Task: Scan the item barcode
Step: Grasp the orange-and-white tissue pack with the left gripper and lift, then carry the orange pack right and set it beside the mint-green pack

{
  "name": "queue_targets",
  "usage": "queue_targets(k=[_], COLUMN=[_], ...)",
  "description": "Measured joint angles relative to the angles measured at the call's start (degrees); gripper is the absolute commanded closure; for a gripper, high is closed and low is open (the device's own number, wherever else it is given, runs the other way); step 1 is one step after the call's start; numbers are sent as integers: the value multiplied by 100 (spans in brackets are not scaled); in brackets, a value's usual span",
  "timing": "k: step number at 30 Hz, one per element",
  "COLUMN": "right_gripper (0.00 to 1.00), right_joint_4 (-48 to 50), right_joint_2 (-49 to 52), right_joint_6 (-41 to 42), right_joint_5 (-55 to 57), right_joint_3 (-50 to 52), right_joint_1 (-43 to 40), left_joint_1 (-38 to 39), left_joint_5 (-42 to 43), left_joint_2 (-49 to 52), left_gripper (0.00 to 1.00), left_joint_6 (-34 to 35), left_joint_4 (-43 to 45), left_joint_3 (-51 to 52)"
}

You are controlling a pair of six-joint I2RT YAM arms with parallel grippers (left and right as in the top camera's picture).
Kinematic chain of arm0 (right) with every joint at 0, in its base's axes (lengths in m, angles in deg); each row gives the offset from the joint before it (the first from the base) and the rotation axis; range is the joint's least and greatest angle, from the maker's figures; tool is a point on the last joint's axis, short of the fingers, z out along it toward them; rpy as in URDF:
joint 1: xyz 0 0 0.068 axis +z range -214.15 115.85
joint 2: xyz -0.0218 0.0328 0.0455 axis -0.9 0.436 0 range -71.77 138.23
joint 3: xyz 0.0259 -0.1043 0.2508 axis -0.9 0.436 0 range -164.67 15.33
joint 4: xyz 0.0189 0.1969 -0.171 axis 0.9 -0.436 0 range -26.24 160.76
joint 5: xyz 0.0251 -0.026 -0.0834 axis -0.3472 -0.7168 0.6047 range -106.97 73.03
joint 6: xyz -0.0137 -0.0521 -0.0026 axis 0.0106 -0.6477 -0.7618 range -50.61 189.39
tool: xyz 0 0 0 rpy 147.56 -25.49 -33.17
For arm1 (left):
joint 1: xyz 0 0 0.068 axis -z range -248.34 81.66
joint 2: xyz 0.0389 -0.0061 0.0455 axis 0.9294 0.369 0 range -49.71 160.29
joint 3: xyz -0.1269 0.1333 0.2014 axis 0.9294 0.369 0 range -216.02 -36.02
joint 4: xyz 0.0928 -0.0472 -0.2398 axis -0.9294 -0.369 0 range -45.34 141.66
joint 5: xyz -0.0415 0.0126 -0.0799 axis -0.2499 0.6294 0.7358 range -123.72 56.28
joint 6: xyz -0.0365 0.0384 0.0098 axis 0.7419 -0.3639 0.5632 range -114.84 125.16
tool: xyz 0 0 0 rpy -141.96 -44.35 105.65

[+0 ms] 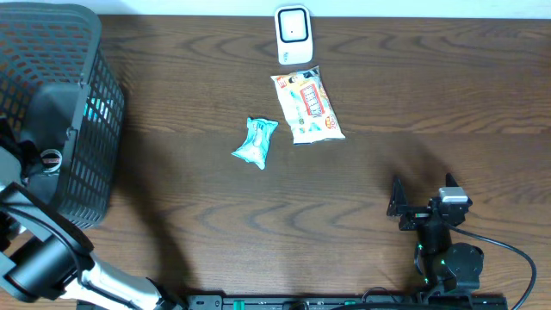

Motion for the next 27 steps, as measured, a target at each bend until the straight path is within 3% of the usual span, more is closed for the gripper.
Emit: queue_targets(k=[3,6,9,20,27], right_gripper=[1,1,1,1,1], right_joint_4=[0,0,-2,0,-2], right_joint_2=[0,0,0,0,0], right_joint_6=[0,0,0,0,0], right_joint_5=[0,0,0,0,0], right_joint_3=[0,0,0,0,0], right_joint_1=[0,0,0,0,0], left_joint_1=[-11,-15,-15,-15,-15], left_joint_5=[4,17,17,61,619], left_joint_2=[109,111,140,-24,-1285], left_gripper=[37,69,92,93,93], left_joint_6=[-4,11,15,846,1698], left_joint_4=[55,61,50,-114,-116], left_joint_3=[0,0,0,2,9])
